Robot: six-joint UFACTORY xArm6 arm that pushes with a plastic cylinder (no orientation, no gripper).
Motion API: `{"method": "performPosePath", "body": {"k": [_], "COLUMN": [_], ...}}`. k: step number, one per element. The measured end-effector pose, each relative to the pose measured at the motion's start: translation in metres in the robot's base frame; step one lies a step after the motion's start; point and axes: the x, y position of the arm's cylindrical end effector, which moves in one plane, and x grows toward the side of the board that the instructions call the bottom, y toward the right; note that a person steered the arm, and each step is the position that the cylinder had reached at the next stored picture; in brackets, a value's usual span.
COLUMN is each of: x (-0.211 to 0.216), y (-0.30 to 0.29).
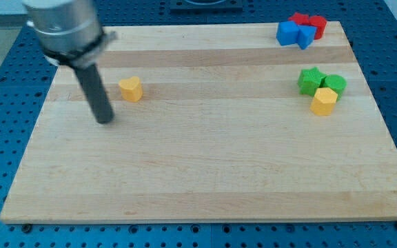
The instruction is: Place the heart at the left side of the hexagon
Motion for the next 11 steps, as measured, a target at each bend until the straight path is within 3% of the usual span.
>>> {"method": "performPosePath", "body": {"k": [1,2,4,8,9,11], "x": [-0.048,-0.065,-0.036,-0.032,-0.026,0.014], "y": [-0.024,-0.011,0.08,0.276,0.295,0.246]}}
